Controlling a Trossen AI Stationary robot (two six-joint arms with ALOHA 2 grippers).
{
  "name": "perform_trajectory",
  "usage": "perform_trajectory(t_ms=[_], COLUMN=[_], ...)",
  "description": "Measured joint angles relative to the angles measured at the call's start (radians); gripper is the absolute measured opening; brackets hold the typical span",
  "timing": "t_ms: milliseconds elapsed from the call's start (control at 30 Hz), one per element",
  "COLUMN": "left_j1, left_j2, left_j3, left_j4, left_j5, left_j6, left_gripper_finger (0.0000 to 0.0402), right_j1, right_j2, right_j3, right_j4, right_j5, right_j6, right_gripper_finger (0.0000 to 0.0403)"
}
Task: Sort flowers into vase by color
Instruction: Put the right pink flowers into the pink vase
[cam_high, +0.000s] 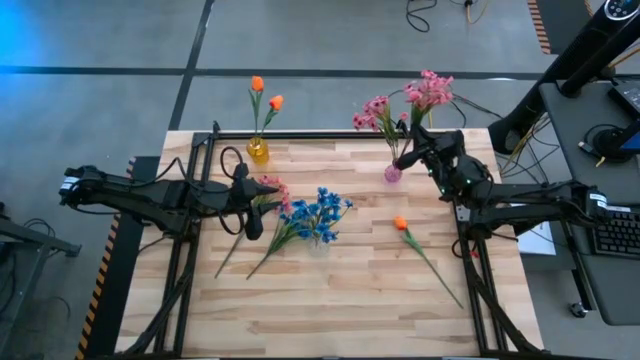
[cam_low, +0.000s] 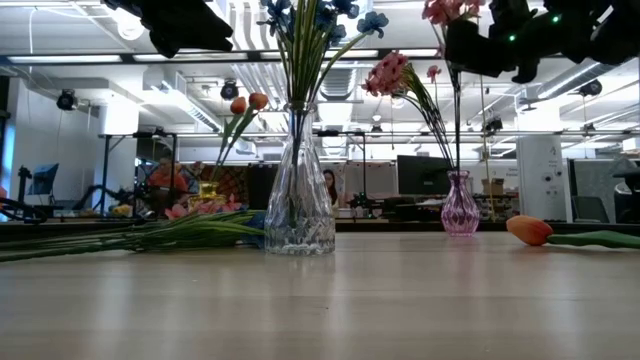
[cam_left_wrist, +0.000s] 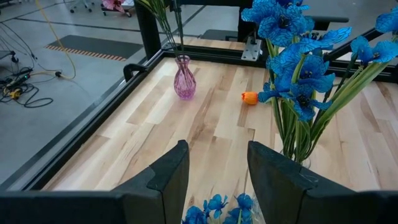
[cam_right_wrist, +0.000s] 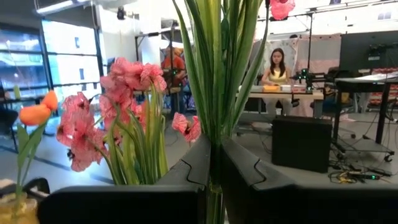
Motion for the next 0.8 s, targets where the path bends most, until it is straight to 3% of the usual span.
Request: perform_trajectory(t_ms=[233, 800], left_j1=[0.000, 0.000], left_j2=[0.000, 0.000], left_j3=[0.000, 0.000], left_j4=[0.000, 0.000], left_j5=[0.000, 0.000], left_j6=[0.003, 0.011], left_gripper_finger=[0.0146, 0.0146], right_j1=[0.000, 0.000], right_j2=[0.000, 0.000], right_j3=[-0.070, -0.085], right_j4=[0.130, 0.138], right_j5=[0.000, 0.000], right_j6=[-0.007, -0.007], right_gripper_finger=[0.0018, 0.0018])
